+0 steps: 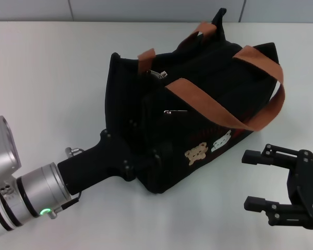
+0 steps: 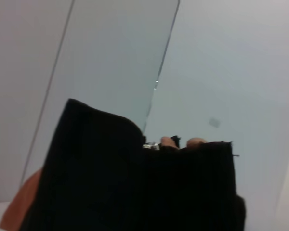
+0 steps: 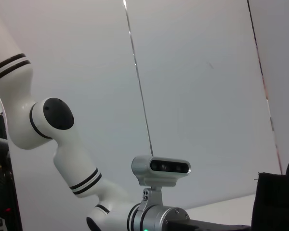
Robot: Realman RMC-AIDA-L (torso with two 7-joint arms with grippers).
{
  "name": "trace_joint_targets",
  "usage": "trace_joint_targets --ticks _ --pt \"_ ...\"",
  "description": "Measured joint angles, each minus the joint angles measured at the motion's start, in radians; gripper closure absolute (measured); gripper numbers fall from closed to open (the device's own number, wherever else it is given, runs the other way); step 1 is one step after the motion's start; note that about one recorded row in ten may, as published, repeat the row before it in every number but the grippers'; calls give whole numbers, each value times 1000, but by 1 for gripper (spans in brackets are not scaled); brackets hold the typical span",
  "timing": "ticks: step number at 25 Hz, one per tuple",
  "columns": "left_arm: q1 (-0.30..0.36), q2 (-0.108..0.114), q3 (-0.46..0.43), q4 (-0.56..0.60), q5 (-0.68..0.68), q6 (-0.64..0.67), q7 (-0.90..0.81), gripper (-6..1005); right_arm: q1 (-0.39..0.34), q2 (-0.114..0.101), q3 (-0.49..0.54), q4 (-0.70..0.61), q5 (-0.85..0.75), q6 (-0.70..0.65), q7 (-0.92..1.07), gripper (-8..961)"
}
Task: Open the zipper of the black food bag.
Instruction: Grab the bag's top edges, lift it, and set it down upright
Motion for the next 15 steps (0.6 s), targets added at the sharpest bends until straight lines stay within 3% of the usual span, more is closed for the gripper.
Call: trace_joint_targets --ticks 2,15 --pt "5 0 -14 0 0 -9 5 229 0 1 1 0 0 1 0 187" --pt "27 6 -79 14 1 -15 14 745 0 1 14 0 2 2 2 187"
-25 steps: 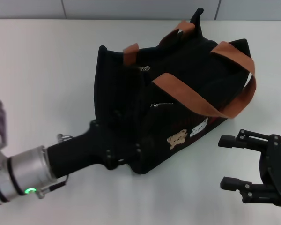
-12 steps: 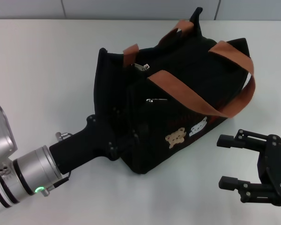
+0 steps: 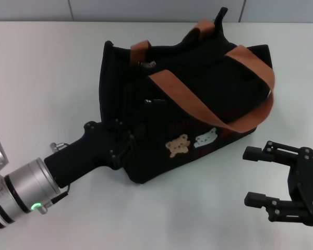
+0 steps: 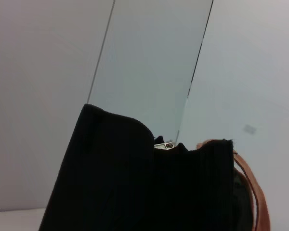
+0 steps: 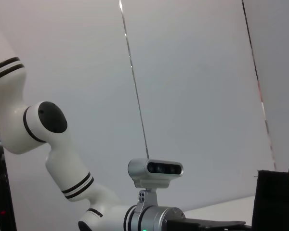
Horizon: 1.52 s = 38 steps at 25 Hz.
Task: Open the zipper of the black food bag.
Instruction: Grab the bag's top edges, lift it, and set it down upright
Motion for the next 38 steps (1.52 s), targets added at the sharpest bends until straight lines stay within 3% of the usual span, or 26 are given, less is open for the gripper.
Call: trace_joint_targets --ticks 6,13,20,26,32,34,38 --pt "14 4 -25 48 0 18 -9 896 0 0 24 0 0 0 0 187" --pt "29 6 -23 136 1 65 -13 896 1 0 66 12 0 11 1 187" --pt "42 13 -22 300 6 208 -57 895 37 0 271 84 0 65 27 188" --pt "18 13 -21 396 5 233 -105 895 139 1 404 190 0 215 89 188" --pt "-6 13 -25 496 -8 267 -137 897 209 2 373 257 -14 391 126 188" --pt "-11 14 -21 538 -46 303 -160 898 234 7 291 331 -21 468 122 188" --pt "-22 11 -19 561 -74 351 -173 900 265 10 234 437 -22 515 82 188"
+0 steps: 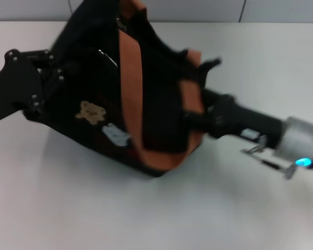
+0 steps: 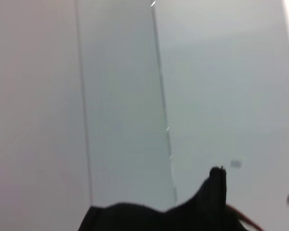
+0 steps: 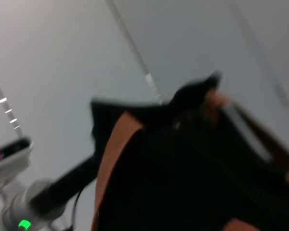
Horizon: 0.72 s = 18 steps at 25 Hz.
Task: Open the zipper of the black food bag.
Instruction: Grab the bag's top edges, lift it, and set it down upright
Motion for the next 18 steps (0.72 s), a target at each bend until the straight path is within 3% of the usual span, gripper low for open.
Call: trace_joint_targets --ticks 1,6,9,18 --pt "-14 -3 2 6 -10 38 -1 900 24 3 -14 76 -1 40 -54 188" --pt "-42 -9 57 -1 -18 72 9 900 87 5 -9 201 -2 175 -138 188" --pt "-45 -11 84 -3 -20 73 16 900 96 5 -4 215 -2 208 -140 188" --pt "-29 -10 165 -16 -20 83 70 899 8 1 15 132 5 167 -68 188"
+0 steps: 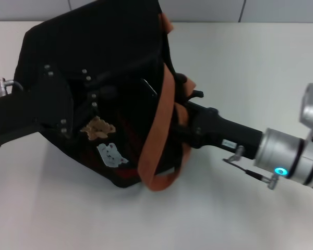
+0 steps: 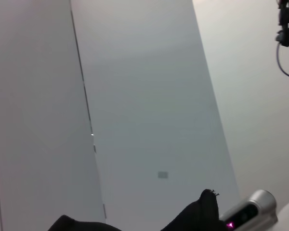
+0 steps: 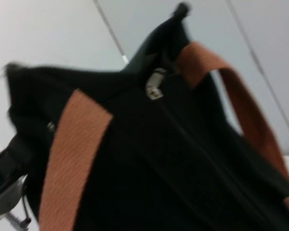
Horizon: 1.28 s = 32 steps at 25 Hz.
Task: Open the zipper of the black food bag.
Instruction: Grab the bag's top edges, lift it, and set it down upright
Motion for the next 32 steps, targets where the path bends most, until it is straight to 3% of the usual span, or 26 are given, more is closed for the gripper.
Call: trace_joint_targets --ticks 8,16,21,27,32 --pt "6 2 20 0 5 -11 26 899 -106 -6 -9 -171 -1 -135 178 189" --pt "6 1 32 0 11 -19 37 906 -165 -9 -3 -280 0 -218 262 189" --pt "3 1 56 -21 11 -28 43 906 -168 -12 6 -294 28 -260 278 189" --pt "-7 -1 92 -65 6 -31 77 906 -147 -9 8 -292 116 -403 174 189" --pt "-18 -1 96 -97 7 -34 102 906 -86 -3 8 -210 132 -341 81 189"
